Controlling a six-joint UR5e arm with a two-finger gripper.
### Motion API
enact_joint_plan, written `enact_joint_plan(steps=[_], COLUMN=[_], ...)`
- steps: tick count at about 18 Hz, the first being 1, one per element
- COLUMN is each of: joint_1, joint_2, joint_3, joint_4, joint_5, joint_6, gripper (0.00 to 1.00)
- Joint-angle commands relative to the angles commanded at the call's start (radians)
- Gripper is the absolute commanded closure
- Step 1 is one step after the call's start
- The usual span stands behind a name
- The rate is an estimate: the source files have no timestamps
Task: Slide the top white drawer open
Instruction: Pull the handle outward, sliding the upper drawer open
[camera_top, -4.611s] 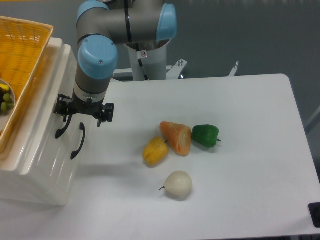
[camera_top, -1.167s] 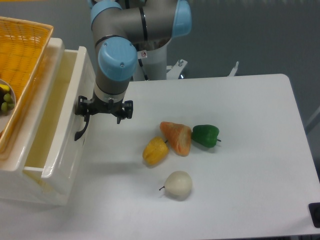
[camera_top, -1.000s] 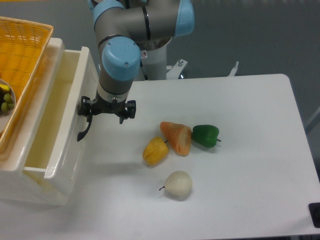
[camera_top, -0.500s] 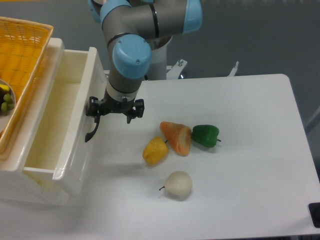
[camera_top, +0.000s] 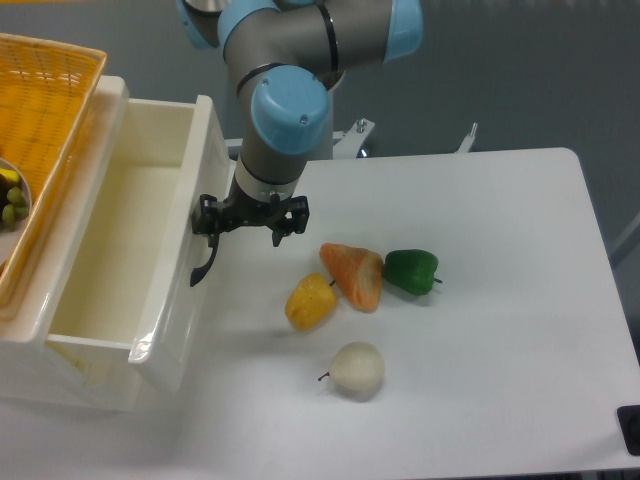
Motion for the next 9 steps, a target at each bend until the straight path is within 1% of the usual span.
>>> enact_joint_plan(steps=[3, 5, 9], joint_1=[0.023, 0.046, 0.071], joint_2=[0.002, 0.003, 0.017], joint_3=[0.000, 0.000, 0.000], joint_4=[0.000, -0.014, -0.018], joint_5=[-0.002, -0.002, -0.003], joint_6=[0.000, 0.000, 0.000], gripper=[0.00, 0.00, 0.00])
